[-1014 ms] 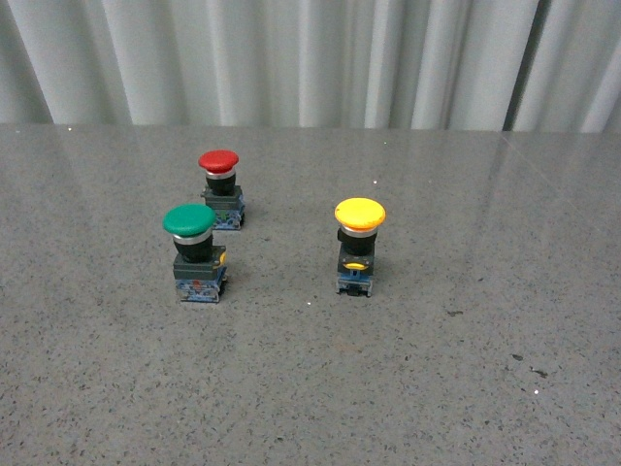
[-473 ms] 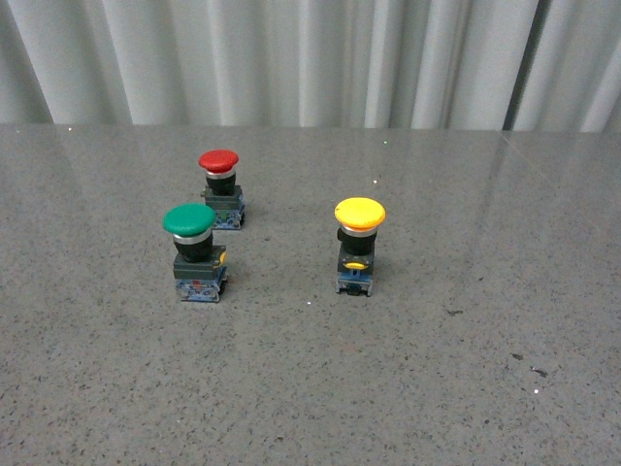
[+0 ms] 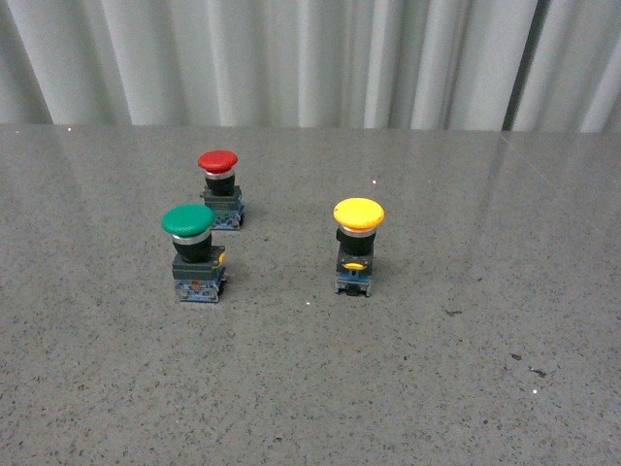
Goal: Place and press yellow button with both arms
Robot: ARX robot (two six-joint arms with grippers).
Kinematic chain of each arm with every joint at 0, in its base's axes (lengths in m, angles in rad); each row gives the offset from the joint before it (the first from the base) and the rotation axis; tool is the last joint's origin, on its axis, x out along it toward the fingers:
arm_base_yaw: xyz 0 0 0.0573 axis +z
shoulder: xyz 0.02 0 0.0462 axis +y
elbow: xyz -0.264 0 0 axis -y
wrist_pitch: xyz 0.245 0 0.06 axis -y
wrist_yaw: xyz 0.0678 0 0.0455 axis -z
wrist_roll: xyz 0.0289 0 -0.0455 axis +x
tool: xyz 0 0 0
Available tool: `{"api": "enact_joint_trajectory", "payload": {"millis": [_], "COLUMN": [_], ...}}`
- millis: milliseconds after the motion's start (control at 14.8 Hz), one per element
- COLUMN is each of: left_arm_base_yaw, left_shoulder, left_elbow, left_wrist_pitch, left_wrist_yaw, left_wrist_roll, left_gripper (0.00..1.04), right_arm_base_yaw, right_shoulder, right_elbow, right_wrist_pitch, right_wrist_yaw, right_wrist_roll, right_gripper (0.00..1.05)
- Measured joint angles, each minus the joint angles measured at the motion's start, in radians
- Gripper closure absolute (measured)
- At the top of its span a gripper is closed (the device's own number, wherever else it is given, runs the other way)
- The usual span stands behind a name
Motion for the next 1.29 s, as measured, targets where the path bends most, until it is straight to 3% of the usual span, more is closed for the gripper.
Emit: {"api": "enact_joint_trajectory", "payload": {"millis": [135,271,338,473,609,879,1082,1150,1285], "left_arm_base_yaw": [0.0,0.0,0.0,0.0,0.0,0.0,0.0,0.0,0.0], "left_shoulder": [0.0,0.0,0.0,0.0,0.0,0.0,0.0,0.0,0.0], "left_elbow": [0.0,0.0,0.0,0.0,0.0,0.0,0.0,0.0,0.0], "left_wrist_pitch": [0.0,0.0,0.0,0.0,0.0,0.001,0.0,0.0,0.0], "left_wrist_yaw": [0.0,0.0,-0.001,0.0,0.0,0.0,0.0,0.0,0.0], "left_wrist_roll": [0.0,0.001,0.0,0.0,0.0,0.0,0.0,0.0,0.0], "left_gripper": [0.29,0.05,0.07,0.07,0.07,0.07,0.07,0.07,0.07], "right_arm_base_yaw": [0.0,0.004,0.044,0.087,0.187,0.388,0.481,0.494,0.505], "right_shoulder": [0.0,0.005,0.141,0.413,0.81,1.324,1.516,1.561,1.6], "right_elbow": [0.0,0.004,0.038,0.169,0.391,0.722,0.798,0.808,0.827], "right_wrist_pitch": [0.0,-0.021,0.026,0.261,0.499,0.514,0.503,0.496,0.491], "right_wrist_yaw": [0.0,0.012,0.043,0.043,0.034,0.045,0.066,0.072,0.076], "right_wrist_roll": [0.0,0.0,-0.003,-0.031,-0.049,0.027,0.058,0.065,0.073], "right_gripper": [0.06,0.06,0.06,0.06,0.06,0.06,0.06,0.11,0.35]}}
